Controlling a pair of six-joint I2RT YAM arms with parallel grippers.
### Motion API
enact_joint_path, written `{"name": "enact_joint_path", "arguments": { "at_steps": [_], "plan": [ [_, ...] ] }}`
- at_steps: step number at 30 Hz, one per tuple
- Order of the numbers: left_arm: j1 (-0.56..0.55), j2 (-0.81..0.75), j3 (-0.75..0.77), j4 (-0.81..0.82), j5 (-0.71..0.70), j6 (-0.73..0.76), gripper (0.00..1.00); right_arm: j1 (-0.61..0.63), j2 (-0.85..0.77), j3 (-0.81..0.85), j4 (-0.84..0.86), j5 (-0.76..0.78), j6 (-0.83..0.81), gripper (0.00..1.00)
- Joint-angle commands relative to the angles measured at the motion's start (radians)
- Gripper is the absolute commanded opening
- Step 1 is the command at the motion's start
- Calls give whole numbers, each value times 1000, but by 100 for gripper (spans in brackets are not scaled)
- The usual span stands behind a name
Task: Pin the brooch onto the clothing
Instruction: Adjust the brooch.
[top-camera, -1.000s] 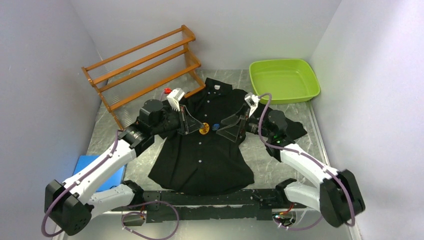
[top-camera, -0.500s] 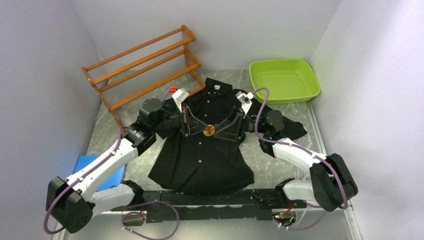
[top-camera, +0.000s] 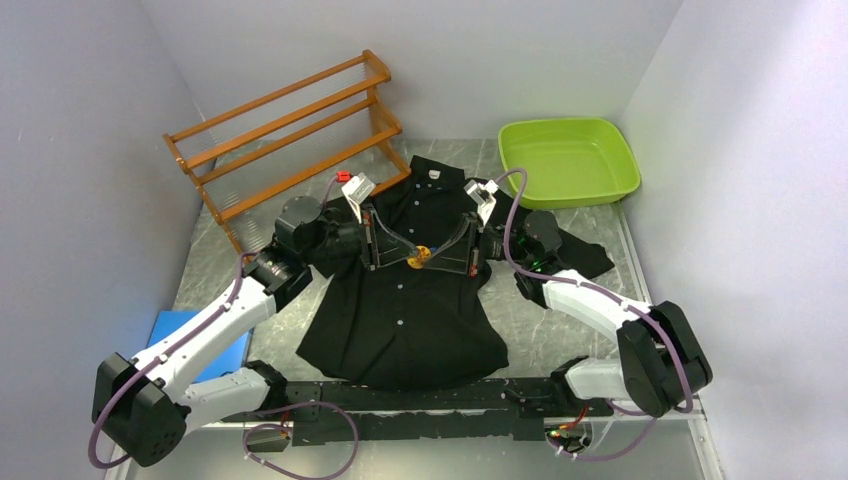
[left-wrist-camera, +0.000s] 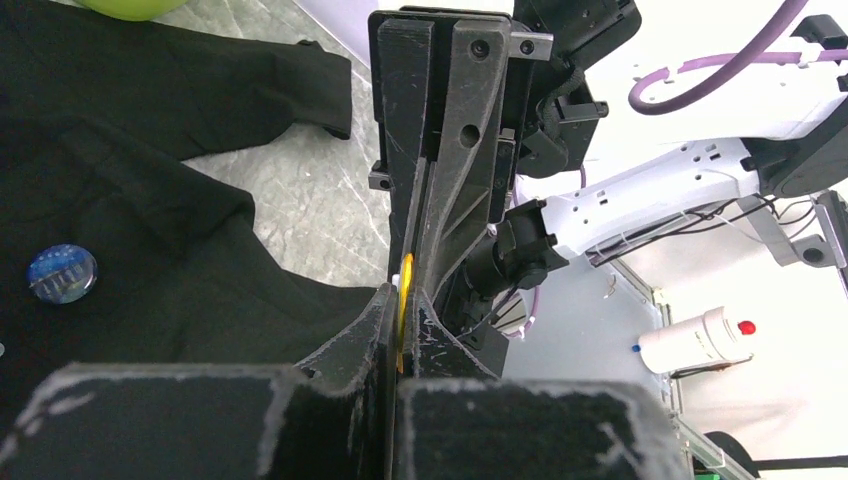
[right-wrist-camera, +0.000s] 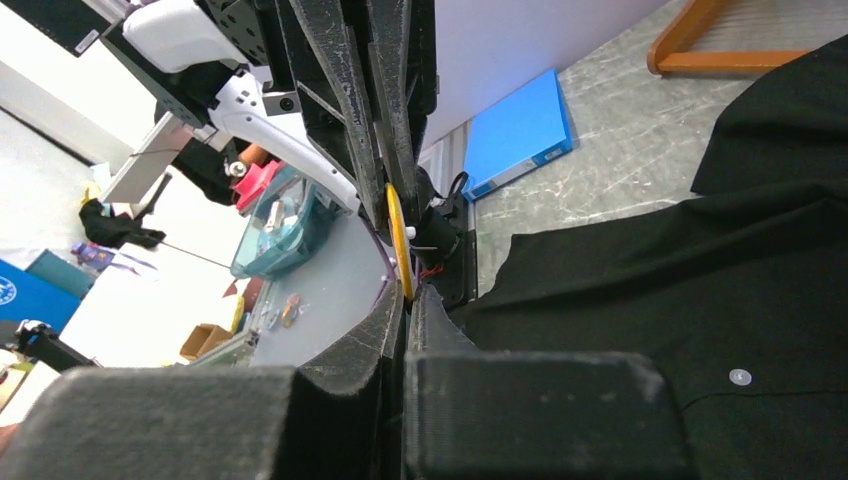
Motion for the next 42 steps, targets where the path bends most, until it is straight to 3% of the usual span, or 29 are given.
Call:
{"name": "enact_joint_path", "arguments": {
  "at_steps": [1, 6, 8, 12, 16, 18, 21, 26, 30, 32, 33, 36, 42],
  "plan": [
    [-7, -12, -5, -4, -1, 36, 3, 1, 11, 22, 123, 4, 36, 0],
    [-6, -1, -19, 8, 2, 25, 3, 1, -65, 29, -46, 43, -121, 0],
    [-6, 4, -28, 37, 12, 9, 3, 2, -88, 39, -132, 71, -174, 9],
    [-6, 9, -39, 80, 17, -9, 3, 2, -93, 40, -137, 68, -174, 37],
    [-6, 9, -40, 77, 12, -8, 3, 1, -78, 39, -96, 44, -150, 38],
    [-6, 6, -48, 92, 11, -14, 3, 2, -72, 43, -96, 40, -147, 38],
    [-6, 4, -59, 112, 9, -26, 3, 4, -62, 46, -73, 33, -130, 29],
    [-6, 7, -68, 119, 3, -25, 3, 3, -40, 54, -33, 20, -97, 0],
    [-6, 14, -78, 122, -8, -21, 6, 3, -38, 56, -48, 25, -106, 0],
    [-6, 20, -76, 109, -20, -17, 15, 2, -51, 64, -112, 45, -151, 0],
    [-6, 21, -73, 93, -36, -16, 24, 2, -60, 69, -156, 70, -181, 0],
    [-6, 11, -43, -44, -143, 10, 62, -2, -88, 90, -343, 182, -279, 0],
    [-4, -94, -16, -256, -463, 42, 93, -38, -84, 152, -660, 437, -395, 0]
  ]
}}
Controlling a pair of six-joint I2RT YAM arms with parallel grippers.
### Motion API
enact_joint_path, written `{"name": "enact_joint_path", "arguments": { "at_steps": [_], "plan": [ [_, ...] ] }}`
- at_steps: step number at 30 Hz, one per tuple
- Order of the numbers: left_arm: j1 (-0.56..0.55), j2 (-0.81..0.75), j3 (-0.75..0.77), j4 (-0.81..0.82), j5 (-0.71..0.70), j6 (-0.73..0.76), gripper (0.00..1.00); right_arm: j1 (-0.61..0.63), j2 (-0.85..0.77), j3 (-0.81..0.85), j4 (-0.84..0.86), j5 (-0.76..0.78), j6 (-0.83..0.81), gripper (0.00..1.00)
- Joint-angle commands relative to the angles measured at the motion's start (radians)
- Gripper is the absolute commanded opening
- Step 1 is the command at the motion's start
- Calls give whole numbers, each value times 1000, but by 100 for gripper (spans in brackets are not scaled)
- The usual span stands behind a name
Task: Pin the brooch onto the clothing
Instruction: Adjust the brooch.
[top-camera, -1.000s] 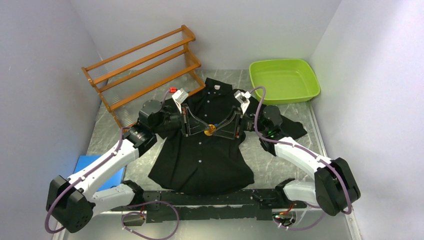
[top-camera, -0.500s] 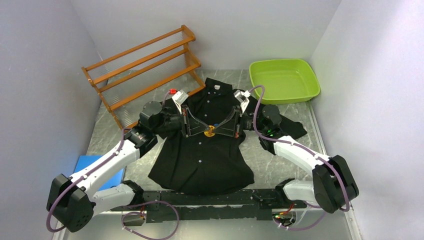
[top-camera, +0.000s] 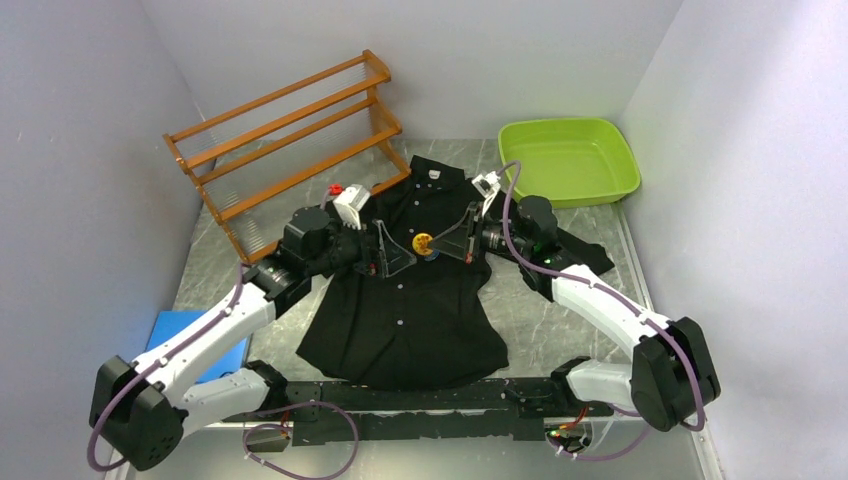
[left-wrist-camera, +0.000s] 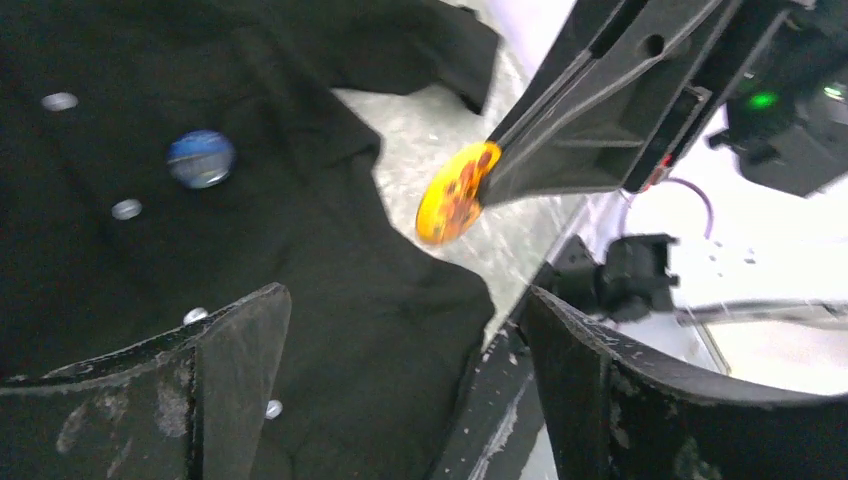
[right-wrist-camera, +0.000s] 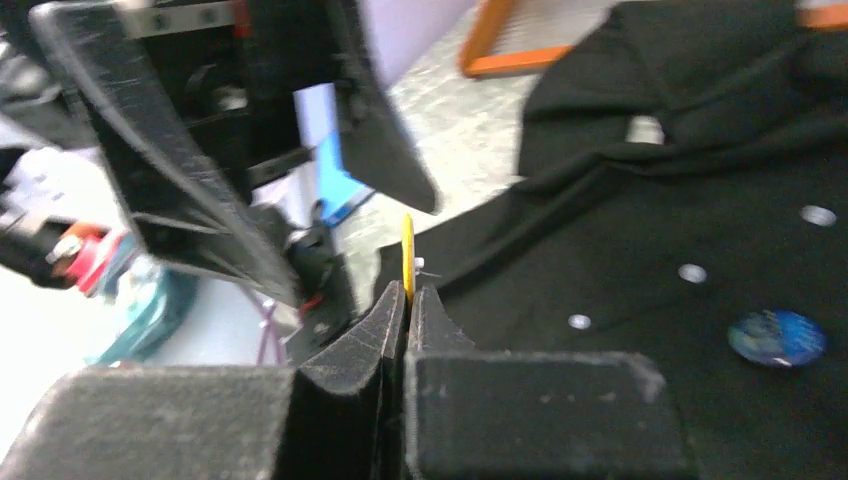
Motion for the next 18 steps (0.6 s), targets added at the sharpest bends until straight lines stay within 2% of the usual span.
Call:
{"name": "enact_joint_path", "arguments": {
  "at_steps": [1, 6, 12, 18],
  "plan": [
    [2, -111, 35, -144, -282, 29, 94, -33, -13, 56, -216, 231, -123, 0],
    [6, -160, -17, -195, -465, -5, 94, -62, 62, 101, -251, 301, -124, 0],
    [13, -115, -128, -93, -489, -45, 94, -74, 309, 243, -256, 248, -32, 0],
    [20, 38, -194, -28, -562, -133, 93, -74, 539, 414, -311, 252, 49, 0]
  ]
}}
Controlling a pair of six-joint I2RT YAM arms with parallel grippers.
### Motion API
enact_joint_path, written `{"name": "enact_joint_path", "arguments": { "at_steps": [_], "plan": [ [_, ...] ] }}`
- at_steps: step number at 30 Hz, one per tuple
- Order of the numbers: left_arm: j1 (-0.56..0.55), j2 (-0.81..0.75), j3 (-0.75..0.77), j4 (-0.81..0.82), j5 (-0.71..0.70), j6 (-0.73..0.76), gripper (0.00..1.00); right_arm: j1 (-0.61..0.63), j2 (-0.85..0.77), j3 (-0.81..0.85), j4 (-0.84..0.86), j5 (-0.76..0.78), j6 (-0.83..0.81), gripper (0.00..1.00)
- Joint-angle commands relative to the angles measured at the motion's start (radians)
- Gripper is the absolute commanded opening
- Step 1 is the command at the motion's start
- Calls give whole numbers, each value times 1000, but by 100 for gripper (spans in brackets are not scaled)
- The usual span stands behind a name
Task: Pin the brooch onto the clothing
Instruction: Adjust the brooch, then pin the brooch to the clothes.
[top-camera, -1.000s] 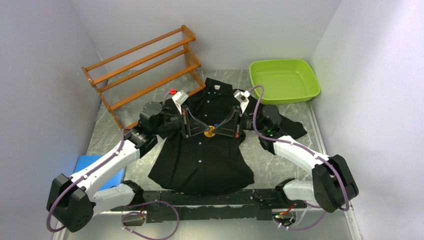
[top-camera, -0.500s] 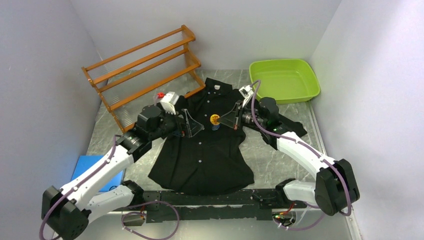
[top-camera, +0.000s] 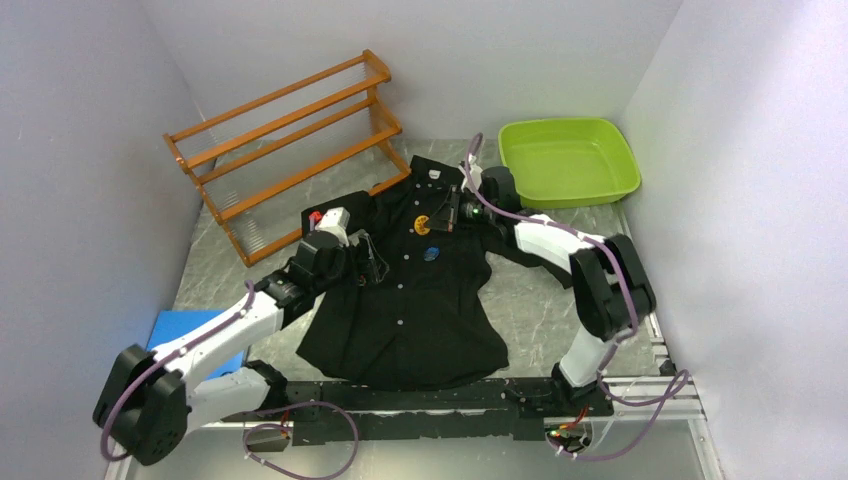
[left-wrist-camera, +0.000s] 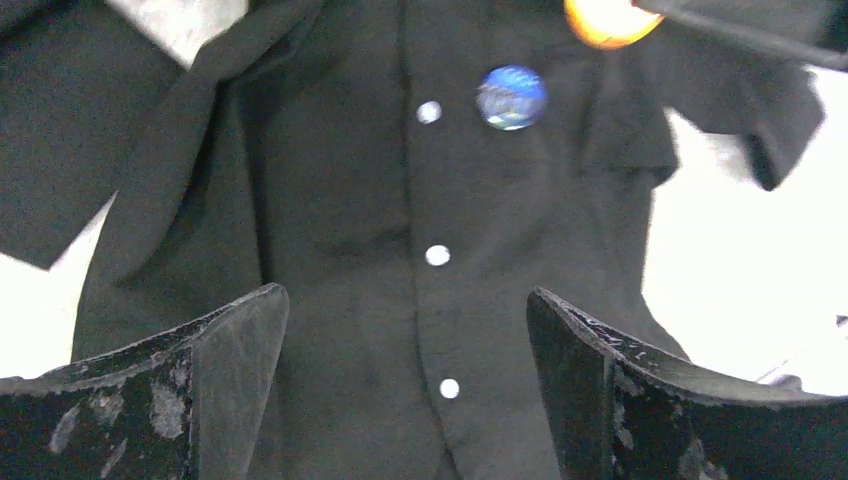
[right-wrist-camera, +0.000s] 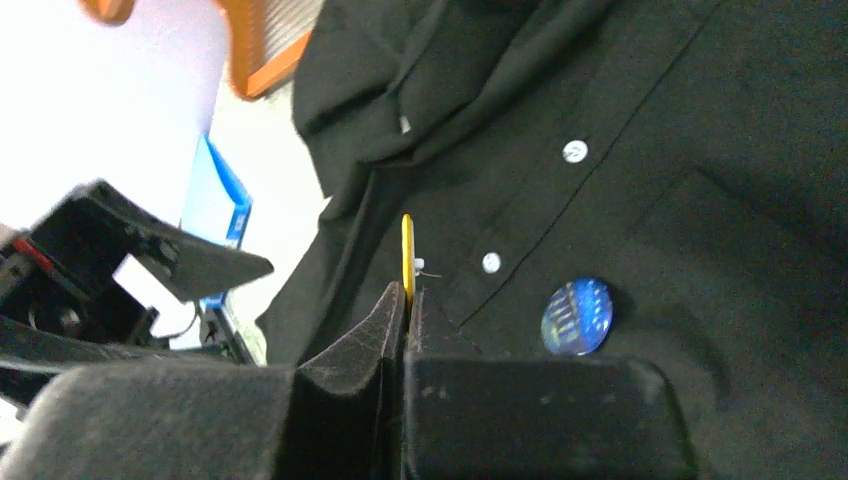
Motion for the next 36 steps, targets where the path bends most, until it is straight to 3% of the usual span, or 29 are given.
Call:
{"name": "enact_joint_path", "arguments": {
  "at_steps": [1, 13, 21, 36],
  "plan": [
    [10, 99, -28, 87, -80, -83, 93, -4, 114, 128, -49, 22, 82, 0],
    [24, 362, 2, 165, -127, -122, 91, -5, 345, 263, -96, 89, 163, 0],
    [25, 376, 3, 135, -130, -124, 91, -39, 417, 272, -66, 80, 177, 0],
    [25, 407, 12, 97, -154, -142, 91, -147, 486, 139, 77, -4, 238, 0]
  ]
}}
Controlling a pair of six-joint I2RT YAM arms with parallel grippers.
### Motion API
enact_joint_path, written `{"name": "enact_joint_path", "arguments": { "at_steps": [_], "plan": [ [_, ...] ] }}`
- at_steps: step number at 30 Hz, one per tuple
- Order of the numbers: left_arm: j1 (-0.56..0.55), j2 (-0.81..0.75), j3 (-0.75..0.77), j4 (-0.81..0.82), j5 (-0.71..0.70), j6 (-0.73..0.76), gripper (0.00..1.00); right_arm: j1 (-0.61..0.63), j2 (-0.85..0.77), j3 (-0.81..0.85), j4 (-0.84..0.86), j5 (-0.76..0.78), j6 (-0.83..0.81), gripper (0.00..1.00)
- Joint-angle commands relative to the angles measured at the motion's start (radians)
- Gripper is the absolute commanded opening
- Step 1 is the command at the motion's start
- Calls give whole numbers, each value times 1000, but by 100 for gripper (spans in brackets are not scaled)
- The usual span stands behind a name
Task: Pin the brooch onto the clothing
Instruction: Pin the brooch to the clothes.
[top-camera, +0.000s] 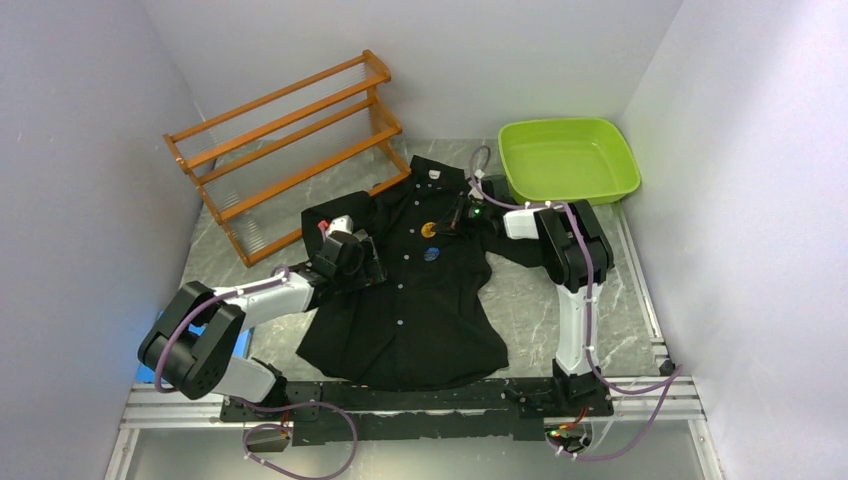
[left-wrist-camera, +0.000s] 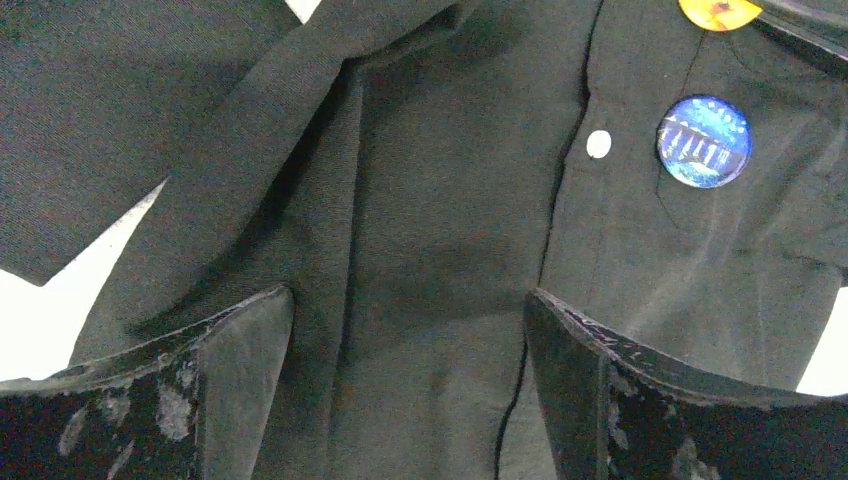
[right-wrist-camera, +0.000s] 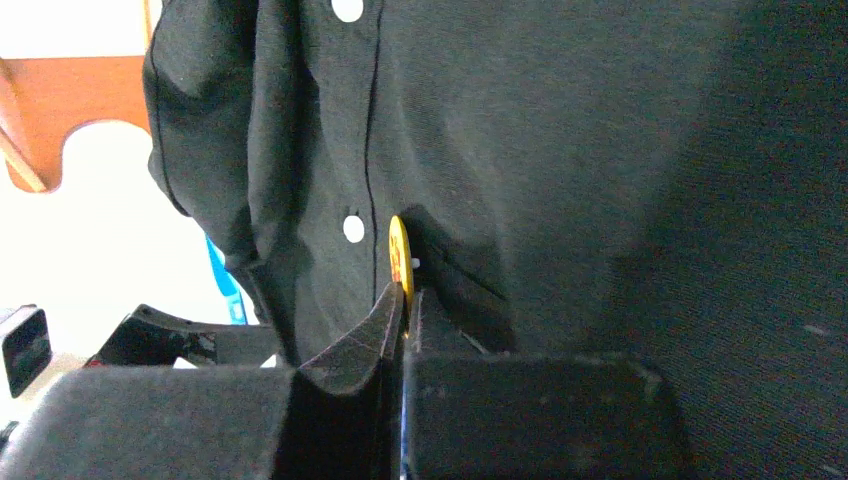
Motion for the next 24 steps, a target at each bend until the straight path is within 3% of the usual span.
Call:
{"name": "enact_joint_path", "arguments": {
  "at_steps": [1, 9, 18, 24],
  "plan": [
    [5, 24, 23, -36, -38, -16, 91, -58, 26, -56, 29, 6, 9, 0],
    [4, 40, 58, -122, -84, -5, 91, -107, -38, -76, -34, 8, -46, 0],
    [4, 17, 132, -227, -142, 54, 91, -101, -177, -11, -267, 162, -203, 0],
    [3, -19, 196, -254, -102, 79, 90, -18, -245, 43, -407, 319, -305, 0]
  ]
}}
